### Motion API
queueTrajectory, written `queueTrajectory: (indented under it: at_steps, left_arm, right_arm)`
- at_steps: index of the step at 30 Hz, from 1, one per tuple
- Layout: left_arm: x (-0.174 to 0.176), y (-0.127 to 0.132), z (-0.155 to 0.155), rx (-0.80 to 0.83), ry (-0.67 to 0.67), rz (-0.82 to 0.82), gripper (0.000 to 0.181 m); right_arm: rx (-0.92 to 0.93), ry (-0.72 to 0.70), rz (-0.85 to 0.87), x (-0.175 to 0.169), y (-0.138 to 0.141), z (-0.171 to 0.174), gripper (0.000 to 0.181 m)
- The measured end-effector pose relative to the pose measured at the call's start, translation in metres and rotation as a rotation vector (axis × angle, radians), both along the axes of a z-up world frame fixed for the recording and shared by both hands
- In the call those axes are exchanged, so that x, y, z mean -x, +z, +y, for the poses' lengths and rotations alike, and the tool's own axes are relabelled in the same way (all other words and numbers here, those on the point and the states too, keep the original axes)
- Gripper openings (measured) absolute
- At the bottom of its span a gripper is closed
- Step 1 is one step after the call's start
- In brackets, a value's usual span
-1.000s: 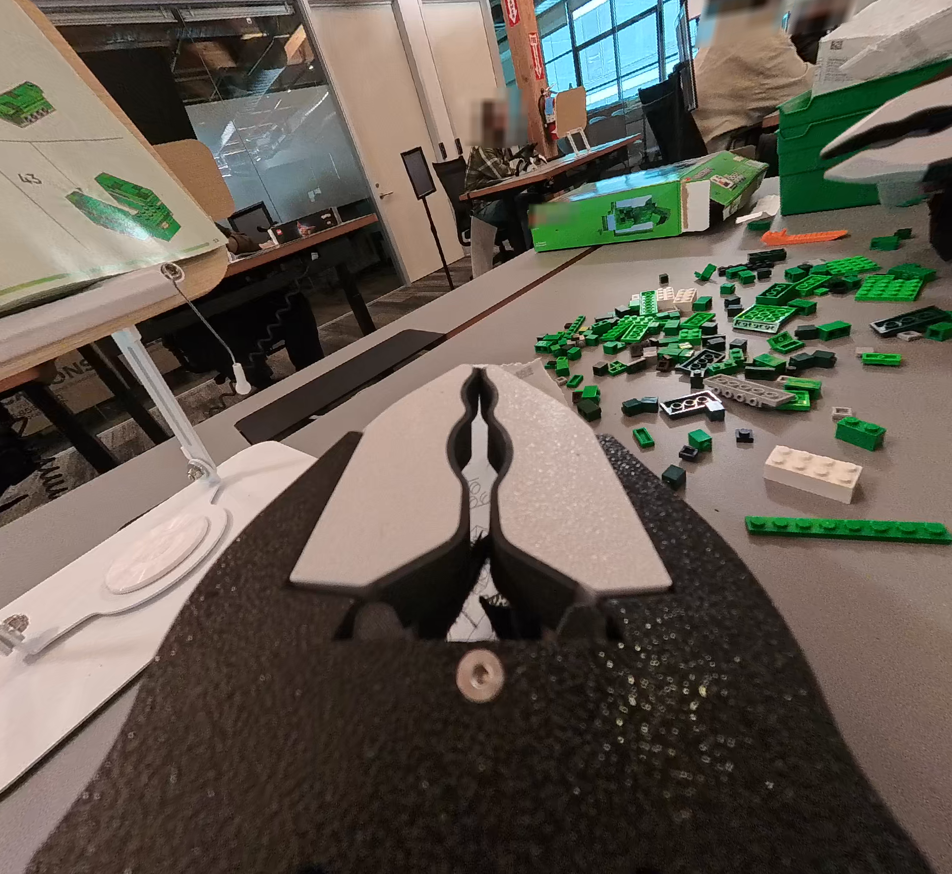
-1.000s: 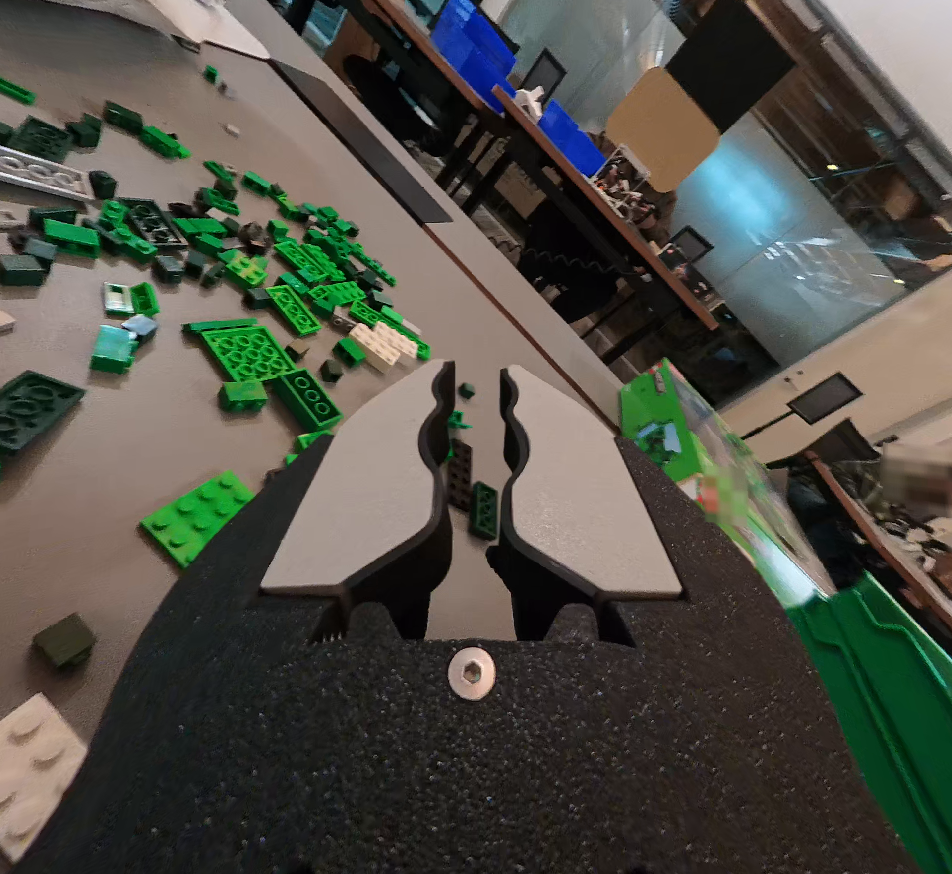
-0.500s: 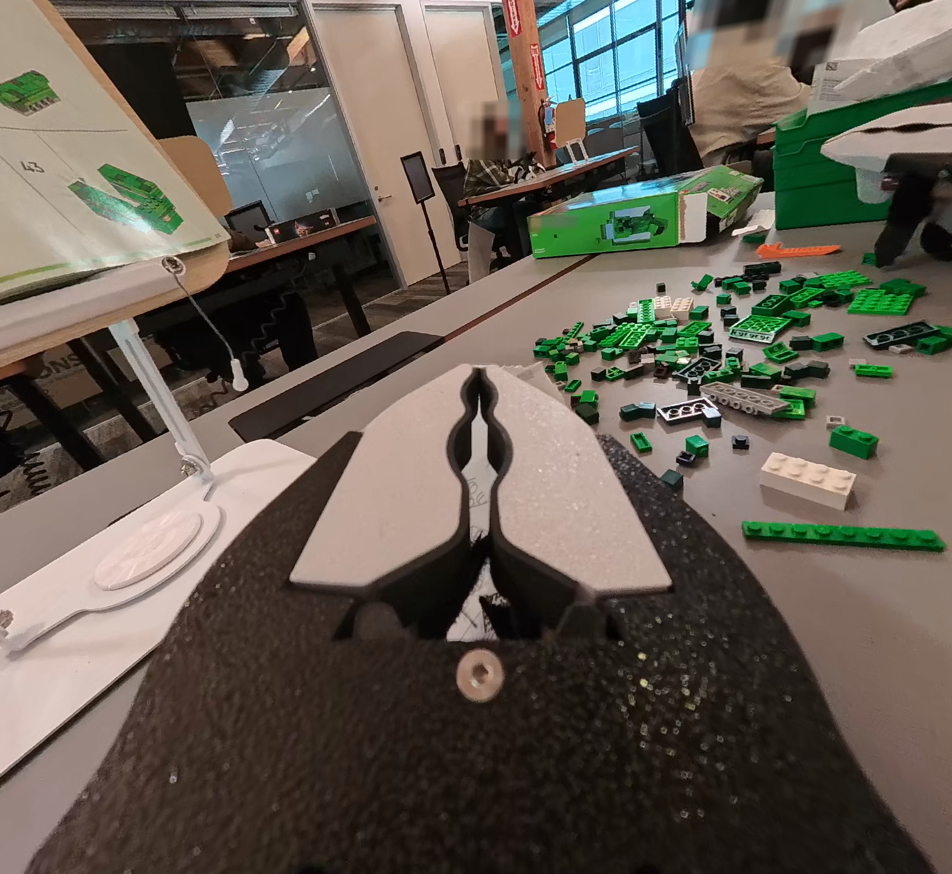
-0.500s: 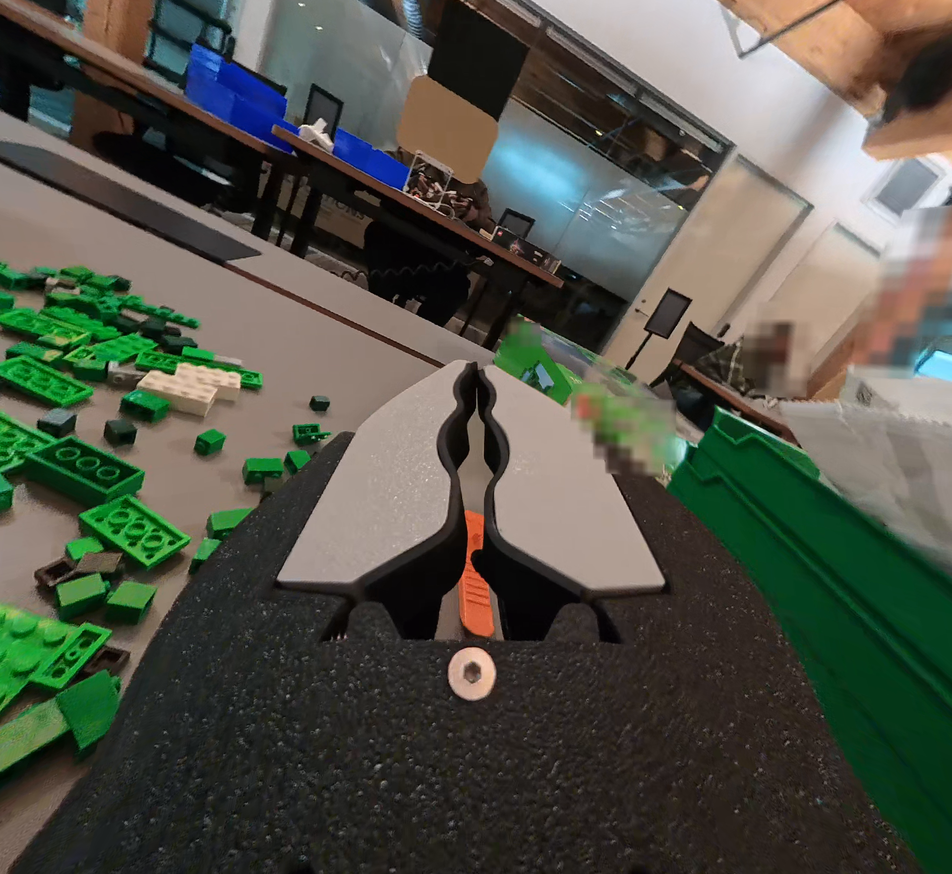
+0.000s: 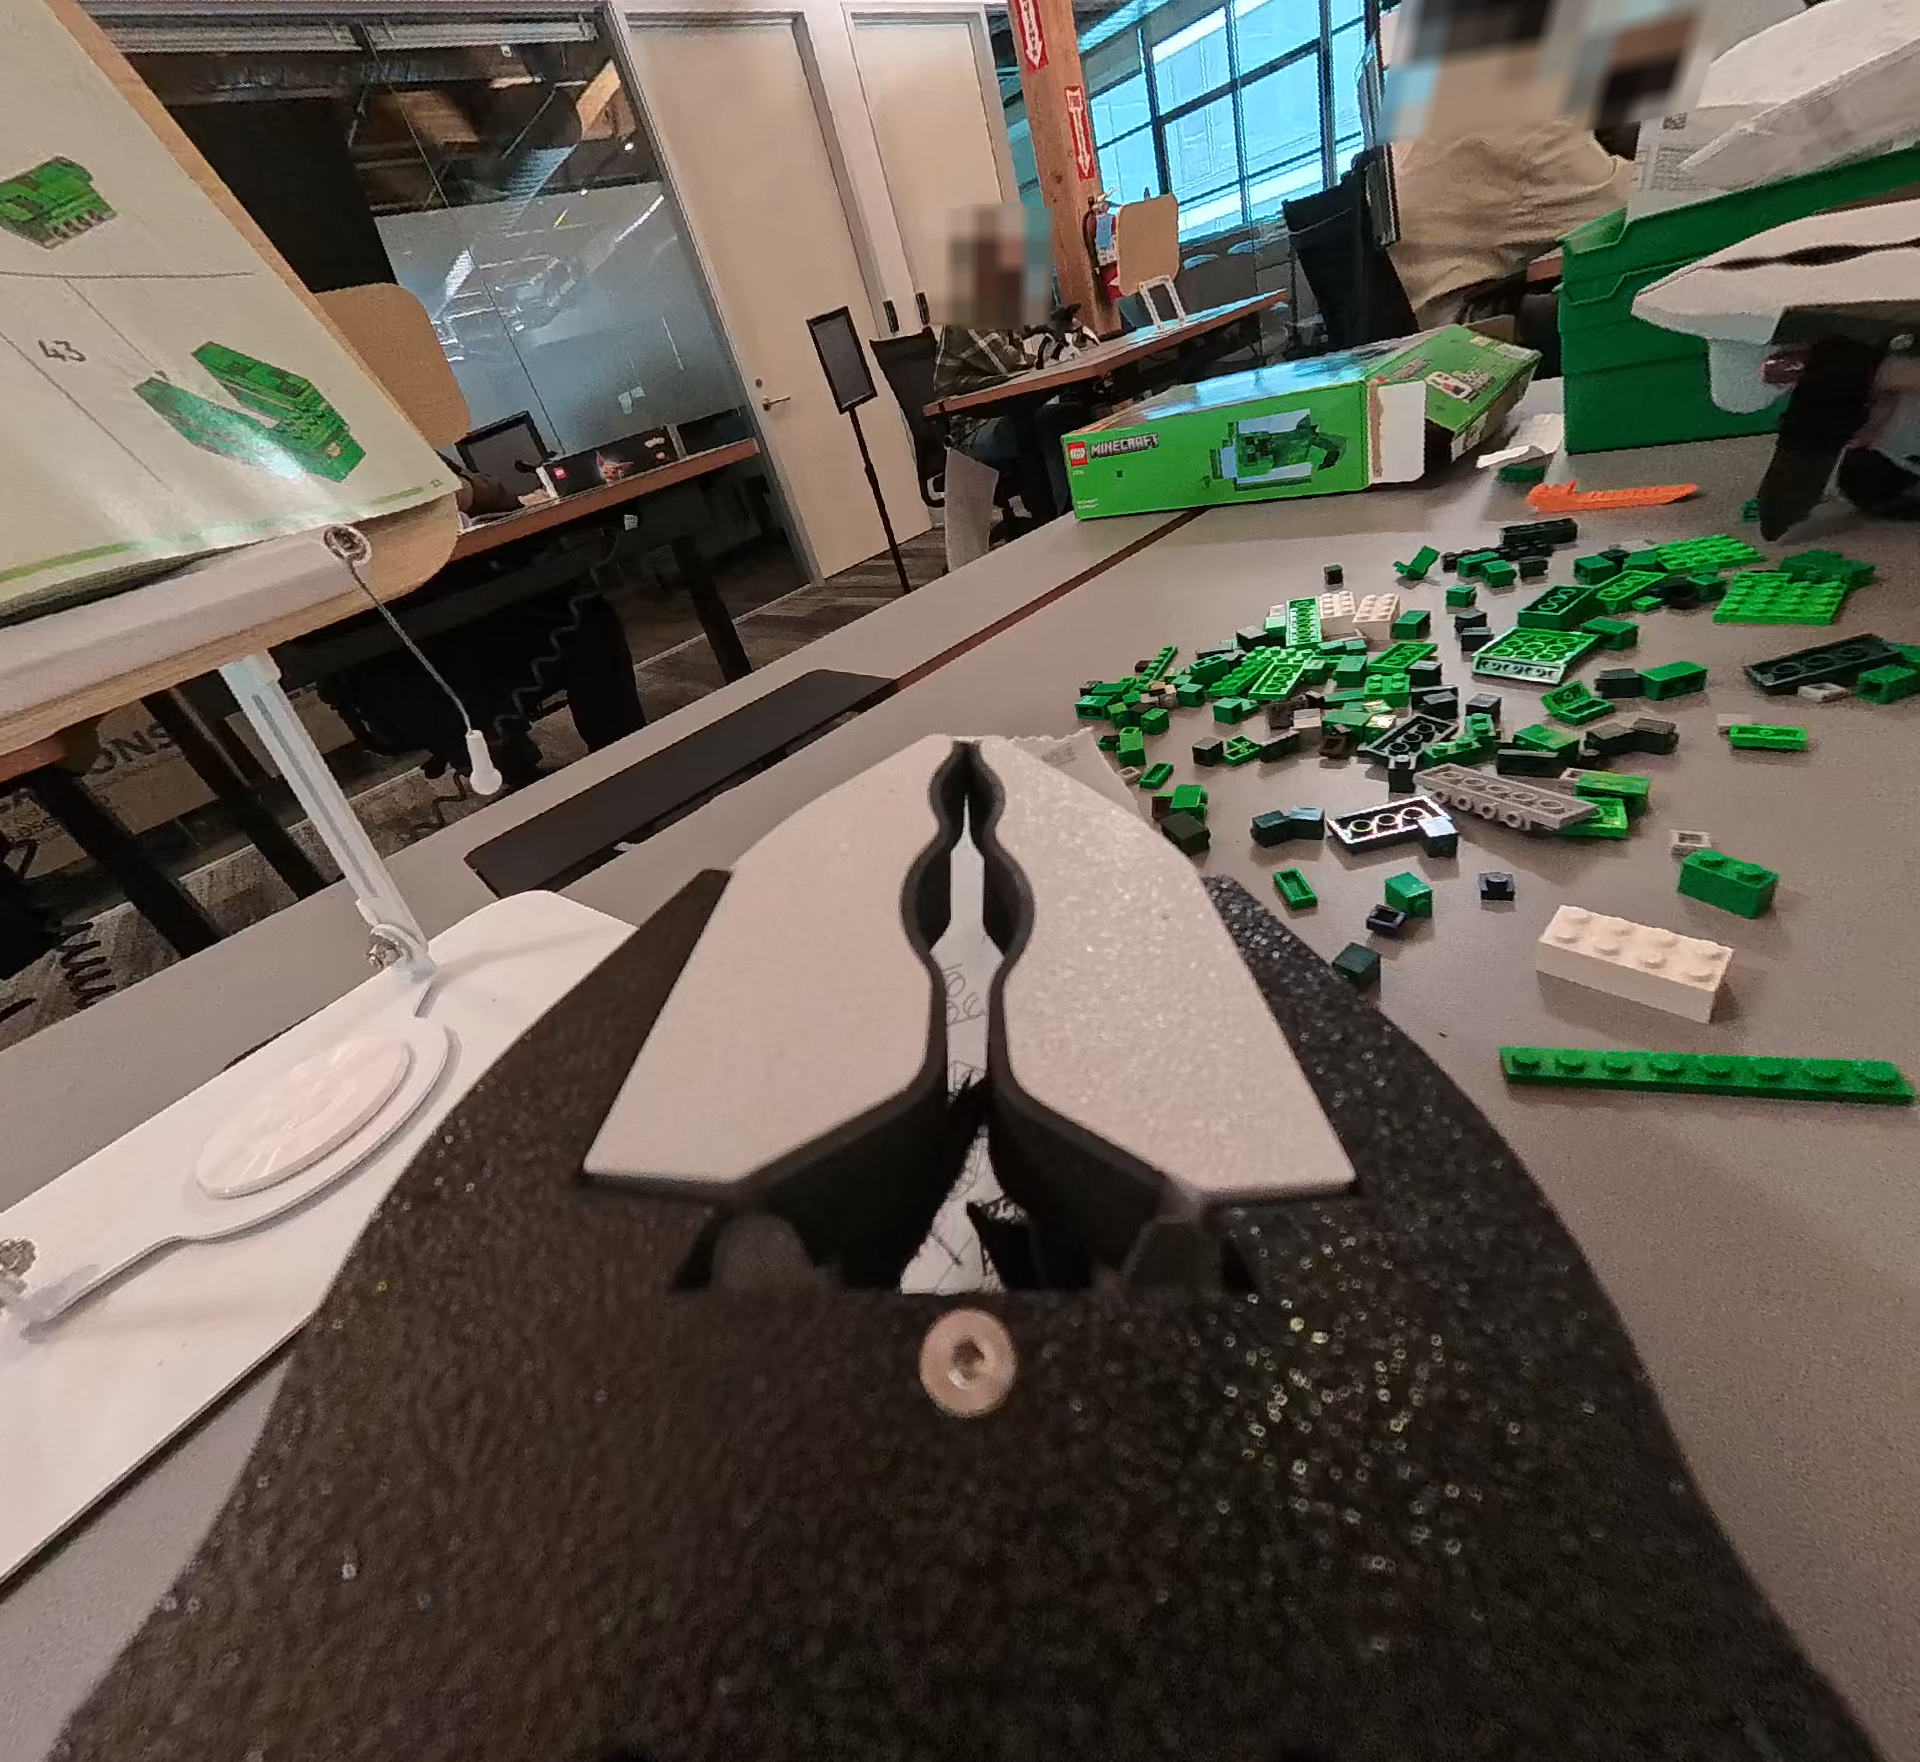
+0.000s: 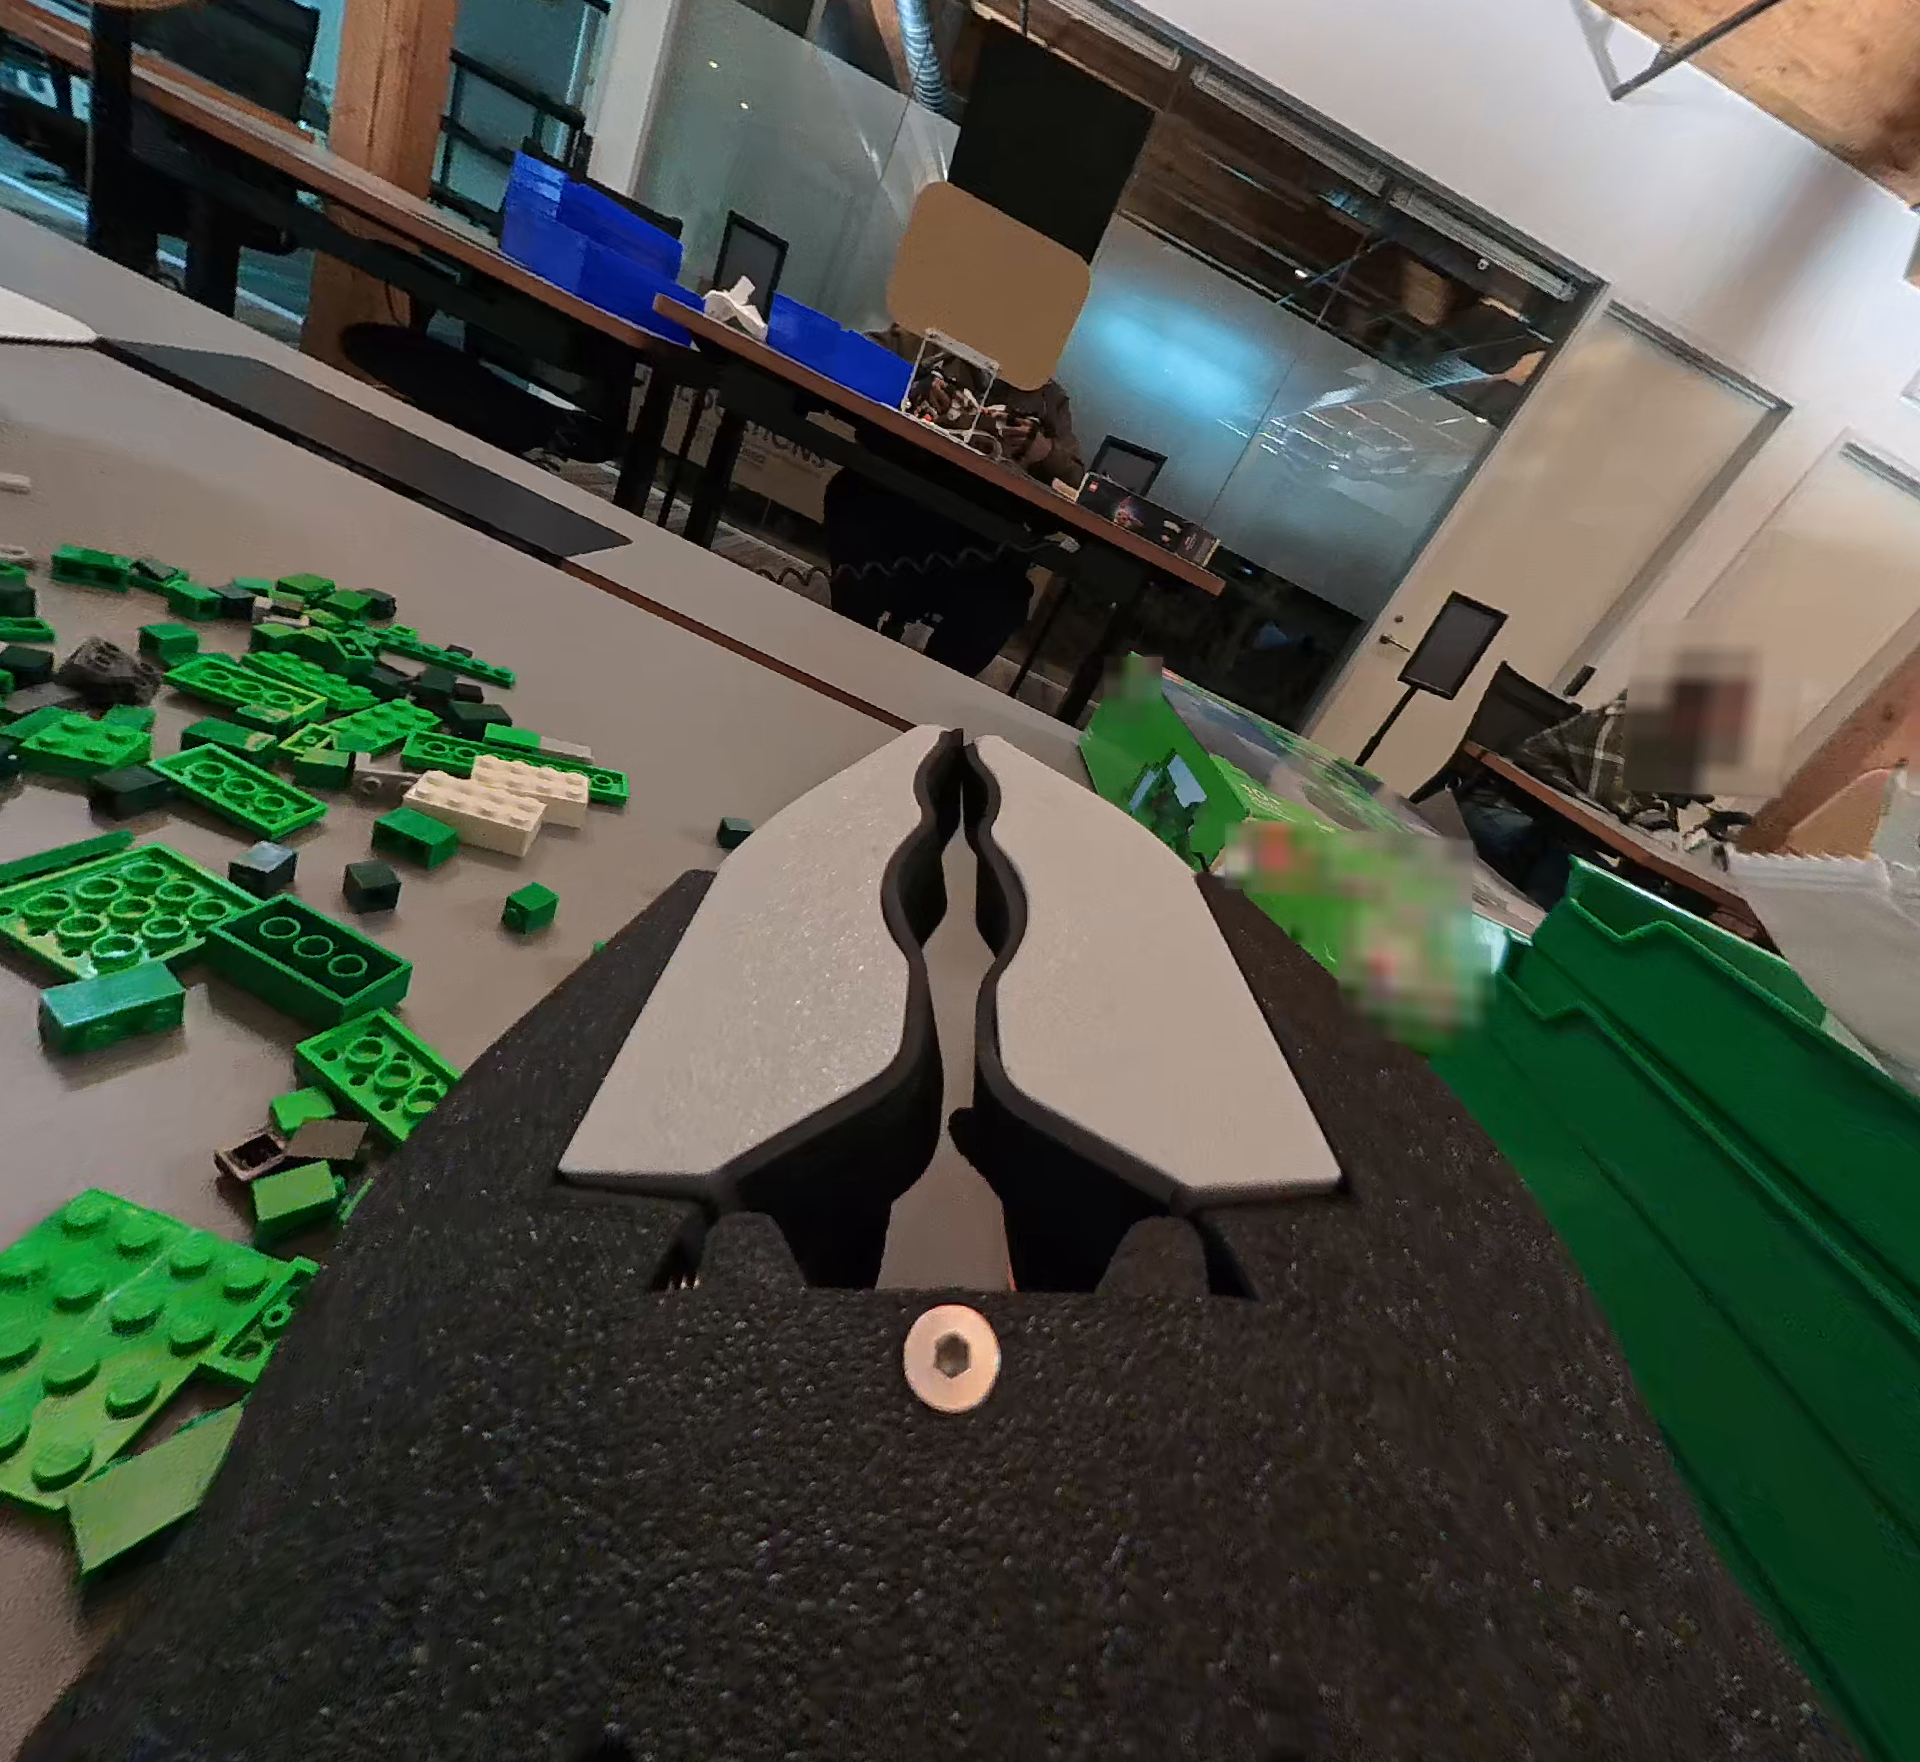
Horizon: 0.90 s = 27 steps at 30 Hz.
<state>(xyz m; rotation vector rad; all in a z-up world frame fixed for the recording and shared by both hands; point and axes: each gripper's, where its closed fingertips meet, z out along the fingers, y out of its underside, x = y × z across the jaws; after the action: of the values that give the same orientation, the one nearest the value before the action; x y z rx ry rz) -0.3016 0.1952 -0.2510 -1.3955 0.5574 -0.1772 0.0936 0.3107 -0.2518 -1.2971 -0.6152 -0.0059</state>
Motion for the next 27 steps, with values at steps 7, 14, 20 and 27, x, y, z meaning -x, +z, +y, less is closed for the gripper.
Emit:
queueTrajectory:
  at_steps: [7, 14, 20, 27]
  left_arm:
    - [-0.0003, -0.0002, 0.0001, 0.000, -0.001, 0.002, 0.000]
    - [-0.0005, -0.0003, 0.0001, -0.001, -0.002, 0.002, 0.000]
    - [-0.0007, -0.0006, 0.0002, -0.001, -0.003, 0.003, 0.000]
    - [-0.0007, -0.0005, 0.0002, -0.001, -0.003, 0.004, 0.000]
  right_arm:
    - [0.019, 0.020, -0.015, 0.0042, -0.0034, -0.0001, 0.000]
    - [0.029, 0.034, -0.026, 0.0072, -0.0055, -0.0005, 0.000]
    - [0.034, 0.043, -0.034, 0.0094, -0.0069, -0.0009, 0.000]
    - [0.041, 0.048, -0.036, 0.0103, -0.0081, -0.0007, 0.000]
